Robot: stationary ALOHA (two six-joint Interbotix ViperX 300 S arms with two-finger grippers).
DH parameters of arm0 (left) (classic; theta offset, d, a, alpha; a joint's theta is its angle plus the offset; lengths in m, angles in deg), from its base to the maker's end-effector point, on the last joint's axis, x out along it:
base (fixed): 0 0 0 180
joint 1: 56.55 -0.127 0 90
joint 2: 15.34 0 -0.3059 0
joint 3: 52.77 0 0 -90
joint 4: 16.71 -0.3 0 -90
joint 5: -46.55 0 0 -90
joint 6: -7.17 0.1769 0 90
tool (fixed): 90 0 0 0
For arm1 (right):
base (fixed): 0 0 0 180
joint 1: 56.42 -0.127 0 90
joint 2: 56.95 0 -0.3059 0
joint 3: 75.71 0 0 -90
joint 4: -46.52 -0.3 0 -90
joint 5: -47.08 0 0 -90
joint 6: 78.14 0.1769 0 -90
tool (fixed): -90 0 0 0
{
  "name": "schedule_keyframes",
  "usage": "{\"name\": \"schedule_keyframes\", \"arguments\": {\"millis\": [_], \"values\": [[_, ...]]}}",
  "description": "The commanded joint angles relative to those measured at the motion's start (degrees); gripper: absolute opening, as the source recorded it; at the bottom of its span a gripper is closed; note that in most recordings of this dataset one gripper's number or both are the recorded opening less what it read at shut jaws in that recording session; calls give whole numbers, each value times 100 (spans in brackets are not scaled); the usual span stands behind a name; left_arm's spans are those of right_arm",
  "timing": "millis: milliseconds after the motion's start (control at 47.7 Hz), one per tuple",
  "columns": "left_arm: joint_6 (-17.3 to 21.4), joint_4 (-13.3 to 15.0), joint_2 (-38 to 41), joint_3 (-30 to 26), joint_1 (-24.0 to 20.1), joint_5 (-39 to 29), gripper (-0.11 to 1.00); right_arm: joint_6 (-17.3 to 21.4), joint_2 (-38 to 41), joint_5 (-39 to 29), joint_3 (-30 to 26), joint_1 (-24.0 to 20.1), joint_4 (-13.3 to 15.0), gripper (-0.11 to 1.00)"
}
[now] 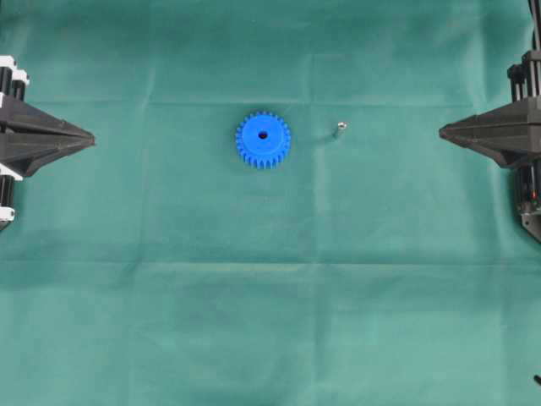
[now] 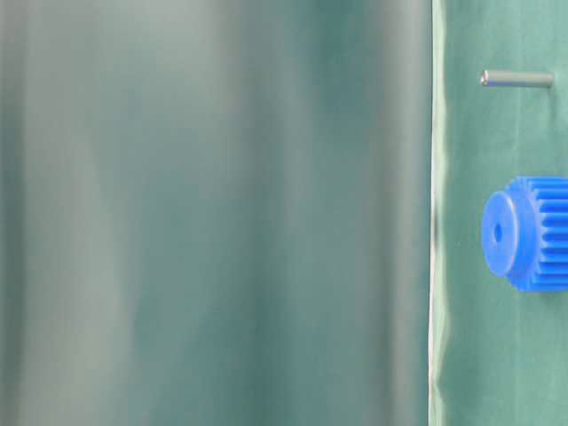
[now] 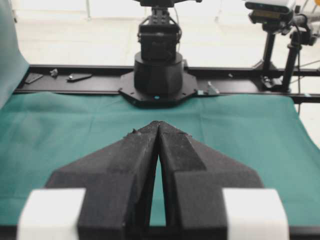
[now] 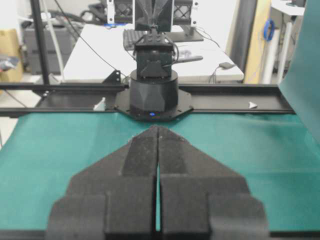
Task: Insert the shaft placed at a random location into the center hole of the medium gear at another random location.
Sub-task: 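Move the right gripper open toward the silver shaft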
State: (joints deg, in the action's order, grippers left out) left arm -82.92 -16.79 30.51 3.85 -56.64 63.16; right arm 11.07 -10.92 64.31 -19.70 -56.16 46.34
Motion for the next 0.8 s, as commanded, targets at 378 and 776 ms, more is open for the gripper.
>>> {"name": "schedule_keyframes", "arguments": {"millis": [378,776], "values": [[-35,-53,18,-185,-35,-44,0,-35,466,97,-62,211,35,1],[-44,-62,26,-185,-62,-44,0,-88,1679,606,0,721,35,58]]}}
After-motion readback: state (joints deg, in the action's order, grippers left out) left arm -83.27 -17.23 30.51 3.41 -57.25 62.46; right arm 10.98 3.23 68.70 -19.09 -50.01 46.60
